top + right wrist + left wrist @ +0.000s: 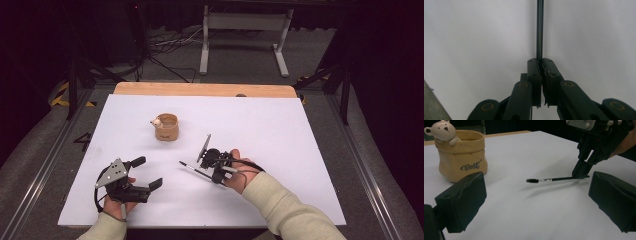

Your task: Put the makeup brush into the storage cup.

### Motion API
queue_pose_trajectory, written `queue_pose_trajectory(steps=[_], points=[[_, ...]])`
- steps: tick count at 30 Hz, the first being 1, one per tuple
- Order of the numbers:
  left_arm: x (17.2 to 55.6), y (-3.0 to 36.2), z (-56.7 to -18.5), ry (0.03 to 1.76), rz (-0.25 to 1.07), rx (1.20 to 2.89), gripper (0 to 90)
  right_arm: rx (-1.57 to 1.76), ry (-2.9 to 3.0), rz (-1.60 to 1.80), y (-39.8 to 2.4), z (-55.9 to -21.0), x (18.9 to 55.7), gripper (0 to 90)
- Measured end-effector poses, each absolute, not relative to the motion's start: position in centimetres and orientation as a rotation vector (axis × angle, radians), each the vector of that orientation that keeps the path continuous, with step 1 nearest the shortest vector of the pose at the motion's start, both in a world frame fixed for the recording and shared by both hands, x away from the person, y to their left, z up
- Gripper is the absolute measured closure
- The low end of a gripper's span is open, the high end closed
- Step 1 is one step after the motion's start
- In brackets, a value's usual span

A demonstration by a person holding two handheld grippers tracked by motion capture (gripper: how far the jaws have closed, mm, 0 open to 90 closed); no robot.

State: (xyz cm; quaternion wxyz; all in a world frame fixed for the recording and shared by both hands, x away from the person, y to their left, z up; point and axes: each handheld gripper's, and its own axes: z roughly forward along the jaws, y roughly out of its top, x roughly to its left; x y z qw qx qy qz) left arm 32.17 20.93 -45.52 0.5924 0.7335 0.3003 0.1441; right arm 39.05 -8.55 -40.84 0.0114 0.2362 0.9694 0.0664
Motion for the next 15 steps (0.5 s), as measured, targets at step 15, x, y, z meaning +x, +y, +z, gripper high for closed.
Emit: queue_pose_trajectory(steps=[15], points=[[32.2,21.0,-45.5,0.696,0.316,1.693,2.5,0.631,2.88,0.755,-12.0,-38.2,38.0,85.7]])
